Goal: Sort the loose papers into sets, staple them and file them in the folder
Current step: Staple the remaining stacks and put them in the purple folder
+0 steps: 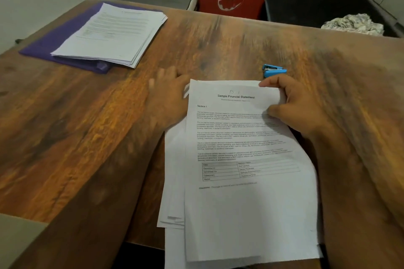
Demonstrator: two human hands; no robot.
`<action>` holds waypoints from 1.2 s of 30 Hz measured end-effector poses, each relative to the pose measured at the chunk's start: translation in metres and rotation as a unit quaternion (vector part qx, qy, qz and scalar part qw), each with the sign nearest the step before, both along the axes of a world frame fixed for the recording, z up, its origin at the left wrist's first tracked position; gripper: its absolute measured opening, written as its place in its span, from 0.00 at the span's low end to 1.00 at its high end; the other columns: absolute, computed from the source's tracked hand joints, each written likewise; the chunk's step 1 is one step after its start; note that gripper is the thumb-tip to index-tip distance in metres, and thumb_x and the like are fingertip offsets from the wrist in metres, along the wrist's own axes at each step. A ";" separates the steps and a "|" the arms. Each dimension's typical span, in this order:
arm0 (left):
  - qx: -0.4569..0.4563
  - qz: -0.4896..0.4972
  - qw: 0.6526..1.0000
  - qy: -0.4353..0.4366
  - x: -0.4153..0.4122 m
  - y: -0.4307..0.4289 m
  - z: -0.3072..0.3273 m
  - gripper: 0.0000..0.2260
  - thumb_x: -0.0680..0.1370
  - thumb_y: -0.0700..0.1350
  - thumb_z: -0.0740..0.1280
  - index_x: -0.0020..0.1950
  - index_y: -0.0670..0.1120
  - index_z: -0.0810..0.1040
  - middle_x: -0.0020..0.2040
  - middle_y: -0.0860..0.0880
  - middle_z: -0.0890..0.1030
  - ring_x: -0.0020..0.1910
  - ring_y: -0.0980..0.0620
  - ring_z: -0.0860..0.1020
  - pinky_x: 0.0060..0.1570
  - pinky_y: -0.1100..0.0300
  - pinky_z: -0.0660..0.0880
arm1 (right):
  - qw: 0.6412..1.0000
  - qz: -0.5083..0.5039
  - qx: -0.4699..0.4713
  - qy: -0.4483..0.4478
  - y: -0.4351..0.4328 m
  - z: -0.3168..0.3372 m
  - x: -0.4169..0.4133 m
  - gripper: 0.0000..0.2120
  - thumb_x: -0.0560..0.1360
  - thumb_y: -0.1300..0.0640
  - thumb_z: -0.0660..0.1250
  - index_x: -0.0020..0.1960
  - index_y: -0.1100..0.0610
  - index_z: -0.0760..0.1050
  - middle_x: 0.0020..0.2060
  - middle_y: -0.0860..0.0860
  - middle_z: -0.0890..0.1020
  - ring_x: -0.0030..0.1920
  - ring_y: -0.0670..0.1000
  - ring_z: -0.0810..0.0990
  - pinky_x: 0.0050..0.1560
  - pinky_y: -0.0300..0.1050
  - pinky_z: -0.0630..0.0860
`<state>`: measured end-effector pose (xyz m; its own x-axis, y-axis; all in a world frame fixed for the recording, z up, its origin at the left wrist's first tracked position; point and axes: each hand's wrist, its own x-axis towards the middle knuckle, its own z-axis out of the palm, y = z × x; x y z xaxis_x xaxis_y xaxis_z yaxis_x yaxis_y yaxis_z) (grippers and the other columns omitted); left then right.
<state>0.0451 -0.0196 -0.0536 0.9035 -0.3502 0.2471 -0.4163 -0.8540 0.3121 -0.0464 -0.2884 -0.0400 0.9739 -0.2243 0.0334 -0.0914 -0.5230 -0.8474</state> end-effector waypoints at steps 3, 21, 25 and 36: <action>0.001 -0.001 1.000 0.000 0.001 0.000 -0.002 0.18 0.81 0.58 0.66 0.68 0.54 0.79 0.66 0.47 0.74 0.68 0.45 0.68 0.68 0.46 0.62 | 1.000 -0.005 -0.005 0.008 0.000 0.000 0.000 0.26 0.70 0.75 0.69 0.57 0.47 0.78 0.50 0.39 0.79 0.47 0.35 0.80 0.41 0.35 0.77; -0.415 -0.100 0.887 0.177 -0.011 0.016 0.009 0.16 0.79 0.39 0.73 0.66 0.43 0.75 0.54 0.47 0.87 0.53 0.47 0.86 0.53 0.42 0.83 | 0.970 -0.085 0.215 -0.078 0.002 -0.003 0.004 0.27 0.70 0.76 0.73 0.64 0.57 0.77 0.54 0.55 0.87 0.54 0.57 0.87 0.51 0.58 0.85; -0.434 -0.101 0.870 0.210 -0.010 0.016 0.009 0.11 0.81 0.35 0.69 0.63 0.38 0.79 0.57 0.46 0.86 0.55 0.47 0.86 0.56 0.45 0.83 | 0.942 -0.088 0.313 -0.083 0.013 0.004 0.002 0.22 0.76 0.71 0.71 0.67 0.57 0.74 0.52 0.57 0.88 0.52 0.58 0.88 0.47 0.56 0.85; -0.500 -0.015 0.837 0.223 -0.001 0.047 0.028 0.08 0.81 0.36 0.69 0.60 0.43 0.81 0.53 0.46 0.87 0.52 0.45 0.86 0.52 0.49 0.83 | 0.954 -0.056 0.293 0.022 0.059 0.015 0.014 0.21 0.79 0.60 0.73 0.69 0.52 0.74 0.52 0.54 0.88 0.47 0.58 0.89 0.42 0.53 0.85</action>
<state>0.0441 0.0273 -0.0254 0.9784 -0.1940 0.0709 -0.0847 -0.0641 0.9943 -0.0322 -0.2295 -0.0246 0.9405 -0.2939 -0.1708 -0.1619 0.0545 -0.9853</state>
